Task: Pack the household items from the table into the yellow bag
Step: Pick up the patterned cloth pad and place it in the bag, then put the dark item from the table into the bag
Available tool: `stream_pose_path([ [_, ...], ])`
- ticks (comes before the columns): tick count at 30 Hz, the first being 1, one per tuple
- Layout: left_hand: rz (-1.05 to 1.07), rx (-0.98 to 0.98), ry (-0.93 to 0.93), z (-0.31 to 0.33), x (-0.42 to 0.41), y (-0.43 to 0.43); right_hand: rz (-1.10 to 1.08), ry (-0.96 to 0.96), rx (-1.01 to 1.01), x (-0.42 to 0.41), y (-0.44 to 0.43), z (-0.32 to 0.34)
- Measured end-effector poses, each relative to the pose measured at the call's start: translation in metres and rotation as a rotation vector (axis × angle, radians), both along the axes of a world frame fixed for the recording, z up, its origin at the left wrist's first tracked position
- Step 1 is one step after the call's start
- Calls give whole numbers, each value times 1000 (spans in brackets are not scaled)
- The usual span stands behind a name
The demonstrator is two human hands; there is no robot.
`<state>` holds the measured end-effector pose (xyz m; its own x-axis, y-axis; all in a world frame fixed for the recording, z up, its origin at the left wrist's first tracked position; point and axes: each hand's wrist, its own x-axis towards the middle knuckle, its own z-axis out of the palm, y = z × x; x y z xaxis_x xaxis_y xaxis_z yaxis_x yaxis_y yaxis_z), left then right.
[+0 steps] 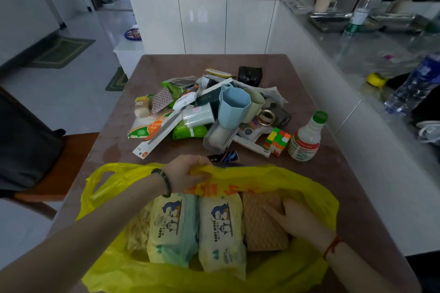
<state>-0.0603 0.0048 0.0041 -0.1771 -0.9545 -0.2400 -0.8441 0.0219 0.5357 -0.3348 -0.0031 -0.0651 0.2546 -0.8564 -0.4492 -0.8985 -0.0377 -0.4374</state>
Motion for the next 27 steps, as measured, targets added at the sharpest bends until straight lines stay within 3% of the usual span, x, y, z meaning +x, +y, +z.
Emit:
stream_pose_path([
  [2, -51, 61, -22, -1, 6, 3, 210, 223, 95, -8, 2, 14],
  [4, -115, 117, -6, 2, 10, 4, 375, 318, 155, -11, 4, 32],
  [6, -193, 185, -3, 8, 15, 4, 468, 282, 208, -8, 4, 53],
  [9, -203, 285, 53, 20, 22, -1, 527, -20, 216, 7, -6, 95],
  [12, 78, 206, 185, 20, 33, -23, 328, -431, 116, 36, -32, 123],
  [14, 233, 80, 105, 10, 46, -47, 82, -607, 13, 60, -58, 119],
  [15, 284, 50, 36, 3, 51, -57, -17, -603, -35, 72, -73, 108],
  [17, 320, 123, -156, -13, 61, -73, -83, -412, -81, 94, -99, 84],
  [20, 339, 403, -267, -39, 68, -81, -90, -144, 81, 114, -119, 47],
  [23, 367, 535, -173, -53, 67, -82, -171, -85, 278, 123, -119, 25],
  [27, 450, 453, 124, -53, 64, -85, -289, -171, 357, 115, -119, 17],
])
